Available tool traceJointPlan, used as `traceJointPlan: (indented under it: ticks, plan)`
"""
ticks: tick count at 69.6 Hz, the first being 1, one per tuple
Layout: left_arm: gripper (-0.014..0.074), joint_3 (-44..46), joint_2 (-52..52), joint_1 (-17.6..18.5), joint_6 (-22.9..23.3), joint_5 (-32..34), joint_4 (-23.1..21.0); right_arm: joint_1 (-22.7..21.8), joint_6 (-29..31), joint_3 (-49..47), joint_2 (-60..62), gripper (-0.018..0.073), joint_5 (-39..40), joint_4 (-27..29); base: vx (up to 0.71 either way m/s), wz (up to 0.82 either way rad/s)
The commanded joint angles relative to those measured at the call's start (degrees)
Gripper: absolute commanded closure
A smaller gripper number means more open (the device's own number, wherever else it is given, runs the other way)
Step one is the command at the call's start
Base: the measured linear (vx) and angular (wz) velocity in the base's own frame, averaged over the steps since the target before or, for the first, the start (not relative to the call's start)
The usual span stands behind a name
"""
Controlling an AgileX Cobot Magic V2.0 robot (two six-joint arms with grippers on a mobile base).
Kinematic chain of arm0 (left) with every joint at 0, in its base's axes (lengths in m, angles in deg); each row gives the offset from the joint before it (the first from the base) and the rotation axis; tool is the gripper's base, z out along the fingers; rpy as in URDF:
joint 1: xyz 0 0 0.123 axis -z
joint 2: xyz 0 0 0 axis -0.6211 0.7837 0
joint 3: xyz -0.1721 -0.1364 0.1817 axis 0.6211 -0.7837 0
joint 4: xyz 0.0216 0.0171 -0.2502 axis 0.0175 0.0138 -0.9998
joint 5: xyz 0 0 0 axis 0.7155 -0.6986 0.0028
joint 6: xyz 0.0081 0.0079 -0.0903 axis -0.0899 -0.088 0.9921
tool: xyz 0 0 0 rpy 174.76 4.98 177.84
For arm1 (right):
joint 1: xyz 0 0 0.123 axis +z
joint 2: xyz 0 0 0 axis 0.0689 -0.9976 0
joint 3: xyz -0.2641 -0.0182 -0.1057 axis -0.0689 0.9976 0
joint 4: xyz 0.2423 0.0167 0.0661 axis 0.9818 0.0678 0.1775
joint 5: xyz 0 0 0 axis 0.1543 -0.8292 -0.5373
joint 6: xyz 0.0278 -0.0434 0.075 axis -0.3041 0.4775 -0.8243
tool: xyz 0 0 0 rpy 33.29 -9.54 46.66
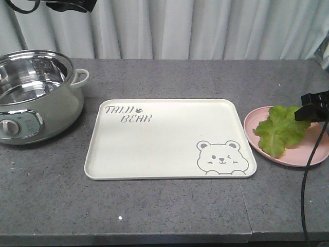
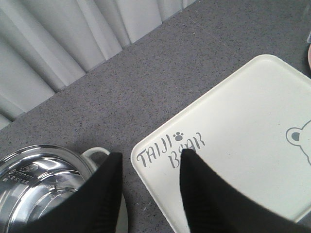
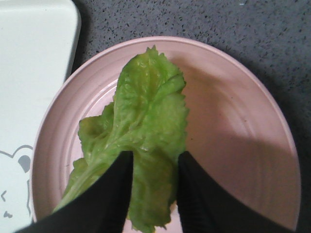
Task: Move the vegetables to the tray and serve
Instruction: 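Open the right gripper to release the lettuce and withdraw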
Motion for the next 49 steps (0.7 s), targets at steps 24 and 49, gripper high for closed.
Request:
traceJointPlan:
  ticks: [24, 49]
  plan:
    - [0.0325, 1.52, -1.98, 0.00, 0.56, 1.77, 0.06, 0.62, -9.50, -1.73, 2.62, 0.0097, 6.37, -12.55, 0.00, 0.00]
    - [0.0325, 1.52, -1.98, 0.00, 0.56, 1.77, 0.06, 0.62, -21.96, -1.73, 2.62, 0.0127, 5.97, -22.30, 0.00, 0.00]
